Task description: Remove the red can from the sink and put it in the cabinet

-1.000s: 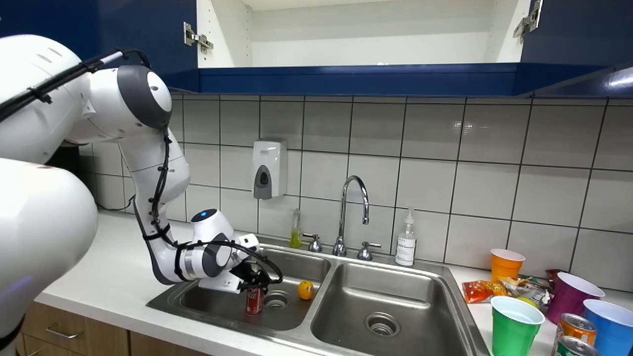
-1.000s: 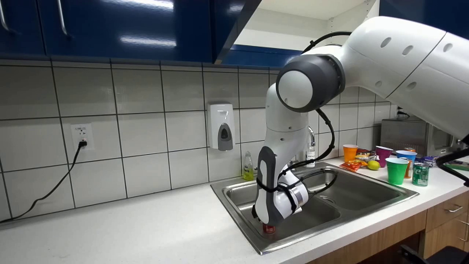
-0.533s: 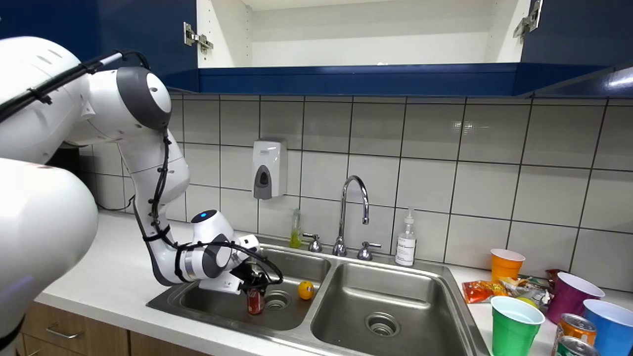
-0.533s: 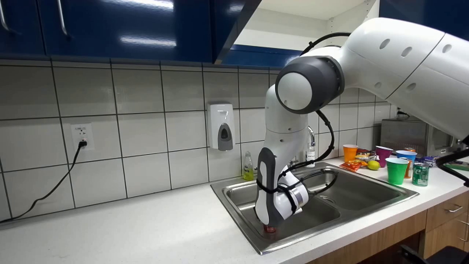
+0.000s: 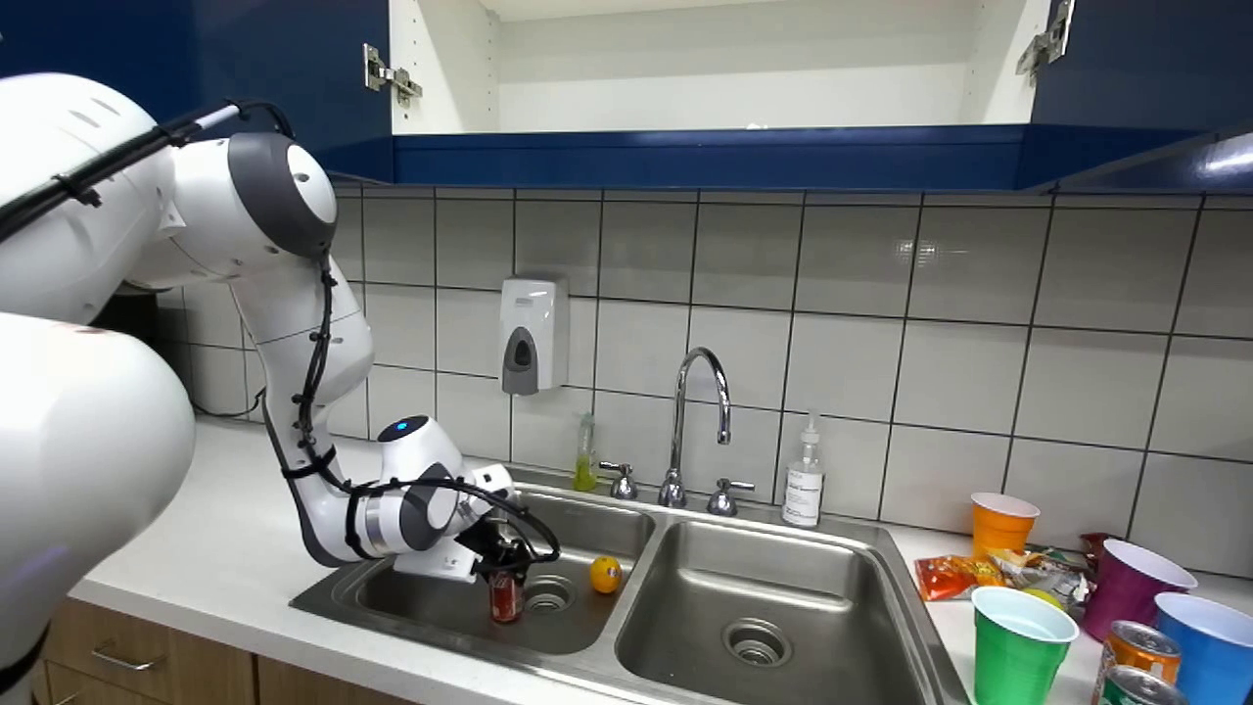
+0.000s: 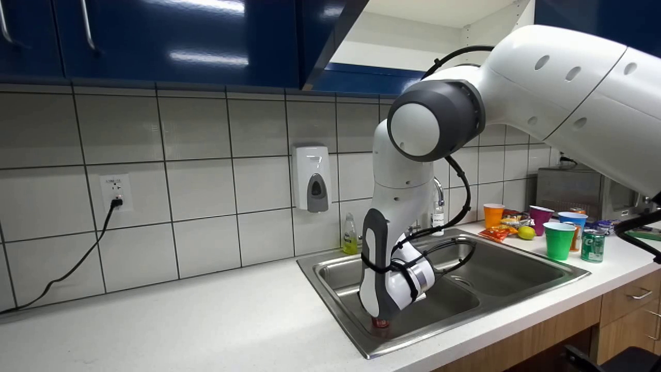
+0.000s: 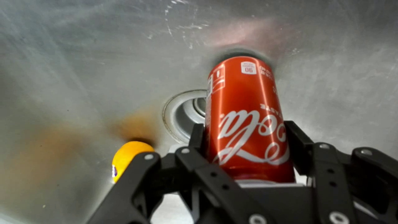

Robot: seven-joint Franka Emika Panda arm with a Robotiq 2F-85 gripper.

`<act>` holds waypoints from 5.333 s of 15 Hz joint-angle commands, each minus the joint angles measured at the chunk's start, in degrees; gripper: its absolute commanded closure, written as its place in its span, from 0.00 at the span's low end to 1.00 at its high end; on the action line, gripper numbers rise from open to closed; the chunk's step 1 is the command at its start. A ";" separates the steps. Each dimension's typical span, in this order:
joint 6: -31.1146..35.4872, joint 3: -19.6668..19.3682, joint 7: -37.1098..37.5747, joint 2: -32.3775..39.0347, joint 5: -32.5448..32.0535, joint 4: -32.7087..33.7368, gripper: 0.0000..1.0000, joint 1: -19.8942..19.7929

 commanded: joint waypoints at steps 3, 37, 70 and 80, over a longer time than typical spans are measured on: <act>-1.90 -1.51 -1.67 -1.12 1.25 -1.06 0.60 0.99; -9.61 -4.93 -8.78 -20.66 -10.21 -8.49 0.60 -1.01; -32.02 -21.29 -2.40 -57.81 -35.87 -25.72 0.60 11.78; -44.71 5.93 -0.35 -70.60 -38.78 -30.23 0.60 -13.96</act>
